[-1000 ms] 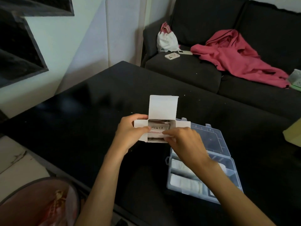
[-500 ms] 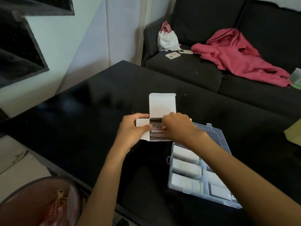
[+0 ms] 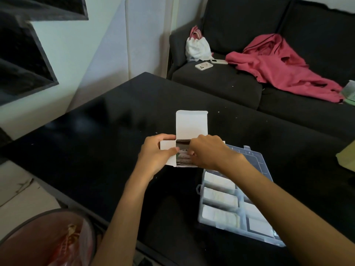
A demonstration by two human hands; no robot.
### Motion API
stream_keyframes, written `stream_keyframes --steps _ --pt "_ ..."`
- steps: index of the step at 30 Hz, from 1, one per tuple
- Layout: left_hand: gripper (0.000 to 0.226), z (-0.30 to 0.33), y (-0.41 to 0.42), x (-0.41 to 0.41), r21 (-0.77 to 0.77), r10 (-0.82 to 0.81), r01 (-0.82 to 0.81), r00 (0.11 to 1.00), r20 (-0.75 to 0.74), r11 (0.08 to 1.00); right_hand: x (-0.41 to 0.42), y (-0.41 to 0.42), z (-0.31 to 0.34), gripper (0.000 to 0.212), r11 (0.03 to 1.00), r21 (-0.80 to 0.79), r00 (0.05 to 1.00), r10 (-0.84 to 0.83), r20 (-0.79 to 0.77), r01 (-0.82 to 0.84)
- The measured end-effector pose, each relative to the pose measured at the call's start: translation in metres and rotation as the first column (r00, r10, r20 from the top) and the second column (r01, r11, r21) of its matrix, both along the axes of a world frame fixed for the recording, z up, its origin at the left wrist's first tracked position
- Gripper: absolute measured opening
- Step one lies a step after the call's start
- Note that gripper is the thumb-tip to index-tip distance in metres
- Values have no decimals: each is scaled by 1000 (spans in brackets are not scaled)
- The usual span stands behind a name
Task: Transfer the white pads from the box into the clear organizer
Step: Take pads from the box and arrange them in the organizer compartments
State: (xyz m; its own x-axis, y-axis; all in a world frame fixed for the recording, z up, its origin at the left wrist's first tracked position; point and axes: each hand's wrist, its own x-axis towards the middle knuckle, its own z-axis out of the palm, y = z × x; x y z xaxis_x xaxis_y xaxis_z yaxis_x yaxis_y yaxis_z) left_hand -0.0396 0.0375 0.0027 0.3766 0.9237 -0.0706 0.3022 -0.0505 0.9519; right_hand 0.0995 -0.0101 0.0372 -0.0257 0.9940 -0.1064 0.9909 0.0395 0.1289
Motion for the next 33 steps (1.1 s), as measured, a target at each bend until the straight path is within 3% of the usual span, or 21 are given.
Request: stream_keyframes --steps 6,11,17,21,26,29,31,33 --pt "37 0 0 1 4 -6 6 1000 10 1000 -2 1 -1 28 999 44 1000 -4 14 3" --pt "38 -1 0 -1 -23 4 -3 999 36 1000 -10 2 -11 22 996 83 986 28 165 -42" --pt "31 -1 1 -2 -7 73 -73 996 59 997 -6 -8 -3 30 989 66 983 126 136 -136" --pt "29 1 1 0 -3 104 -104 991 89 995 2 -21 -1 34 971 184 985 130 115 -150" --pt "25 2 -2 5 93 137 -140 990 34 986 10 -31 -7 37 910 366 966 115 231 -195" --pt "25 -1 -1 4 104 139 -139 990 7 985 14 -36 -12 34 874 463 987 100 126 -147" --pt "27 -1 -1 4 116 127 -126 992 -8 985 16 -37 -14 23 870 492 992 70 -102 -11" --pt "30 -2 -1 3 114 134 -130 991 -25 985 19 -35 -15 23 896 413 942 -17 -335 163"
